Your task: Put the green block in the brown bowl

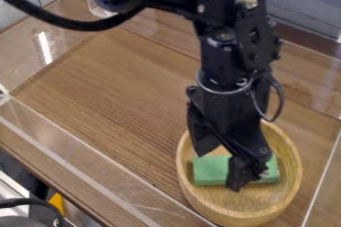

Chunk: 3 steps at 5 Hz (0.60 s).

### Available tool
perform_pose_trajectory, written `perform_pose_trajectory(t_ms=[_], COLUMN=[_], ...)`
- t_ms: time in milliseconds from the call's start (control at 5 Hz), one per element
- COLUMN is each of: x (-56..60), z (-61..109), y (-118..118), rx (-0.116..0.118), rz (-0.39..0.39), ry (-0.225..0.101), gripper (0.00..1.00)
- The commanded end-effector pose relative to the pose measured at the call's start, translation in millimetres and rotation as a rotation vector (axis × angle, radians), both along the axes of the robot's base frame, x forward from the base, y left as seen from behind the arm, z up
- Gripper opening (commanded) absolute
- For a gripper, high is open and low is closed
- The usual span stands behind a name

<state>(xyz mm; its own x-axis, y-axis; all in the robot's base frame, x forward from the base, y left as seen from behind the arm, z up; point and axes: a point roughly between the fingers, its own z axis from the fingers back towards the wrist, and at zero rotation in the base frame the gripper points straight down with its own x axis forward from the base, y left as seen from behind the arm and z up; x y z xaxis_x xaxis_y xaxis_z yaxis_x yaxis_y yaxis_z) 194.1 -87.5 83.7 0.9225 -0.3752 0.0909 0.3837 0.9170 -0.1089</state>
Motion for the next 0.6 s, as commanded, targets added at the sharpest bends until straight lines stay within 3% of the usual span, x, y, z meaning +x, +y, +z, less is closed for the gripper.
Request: perform_pose_trajectory(t_ms=[0, 400], x=[6.8, 10.7], z=[2.8, -1.2], y=[4.8, 13.2], rx=[-0.006, 0.002], rz=[0.04, 0.078], ry=[-0.025, -0.026], gripper=[1.0, 1.0])
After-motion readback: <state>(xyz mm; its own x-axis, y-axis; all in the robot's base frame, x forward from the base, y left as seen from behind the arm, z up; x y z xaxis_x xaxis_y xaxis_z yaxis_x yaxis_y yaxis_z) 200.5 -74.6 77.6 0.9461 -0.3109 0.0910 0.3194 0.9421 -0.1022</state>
